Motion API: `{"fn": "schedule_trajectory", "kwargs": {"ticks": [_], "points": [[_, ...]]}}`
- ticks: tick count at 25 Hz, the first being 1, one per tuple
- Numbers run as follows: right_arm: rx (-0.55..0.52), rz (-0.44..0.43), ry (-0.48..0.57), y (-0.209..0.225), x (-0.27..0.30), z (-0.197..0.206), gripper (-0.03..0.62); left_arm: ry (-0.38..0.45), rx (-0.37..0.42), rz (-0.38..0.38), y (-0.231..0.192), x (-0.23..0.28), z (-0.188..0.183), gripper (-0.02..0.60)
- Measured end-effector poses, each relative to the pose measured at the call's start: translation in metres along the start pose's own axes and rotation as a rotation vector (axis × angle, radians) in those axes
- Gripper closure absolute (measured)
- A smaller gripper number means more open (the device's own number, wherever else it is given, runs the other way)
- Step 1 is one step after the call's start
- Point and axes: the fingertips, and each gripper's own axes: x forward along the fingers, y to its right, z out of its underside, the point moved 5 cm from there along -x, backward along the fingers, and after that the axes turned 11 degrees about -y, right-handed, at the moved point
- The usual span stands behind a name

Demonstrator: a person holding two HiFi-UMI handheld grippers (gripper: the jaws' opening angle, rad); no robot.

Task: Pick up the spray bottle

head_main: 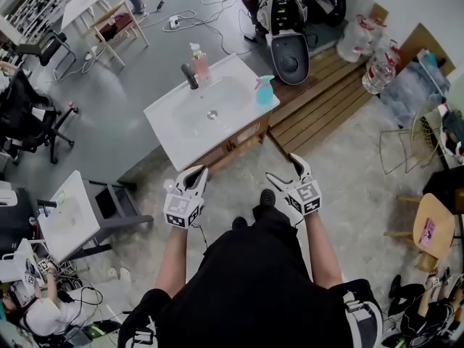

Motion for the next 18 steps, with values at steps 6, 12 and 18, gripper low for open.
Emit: {"fn": "schedule_trajectory", "kwargs": {"ticks": [6, 12, 18], "points": [[-0.026, -0.035, 0.005, 0.050, 0.022, -0.023, 0.154, -0.002, -0.006, -0.041, -0.011, 0.035, -0.032, 0.552], [-0.037, -0.058, 0.002, 0.108, 0.034, -0.036, 0.155, 0.001, -0.012, -0.068, -0.011, 0.077, -0.065, 0.552], [-0.044, -0.092, -0.011, 0.155, 0.044, -0.036, 0.157, -0.017, -0.028, -0.096, -0.005, 0.115, -0.082, 0.552]]}}
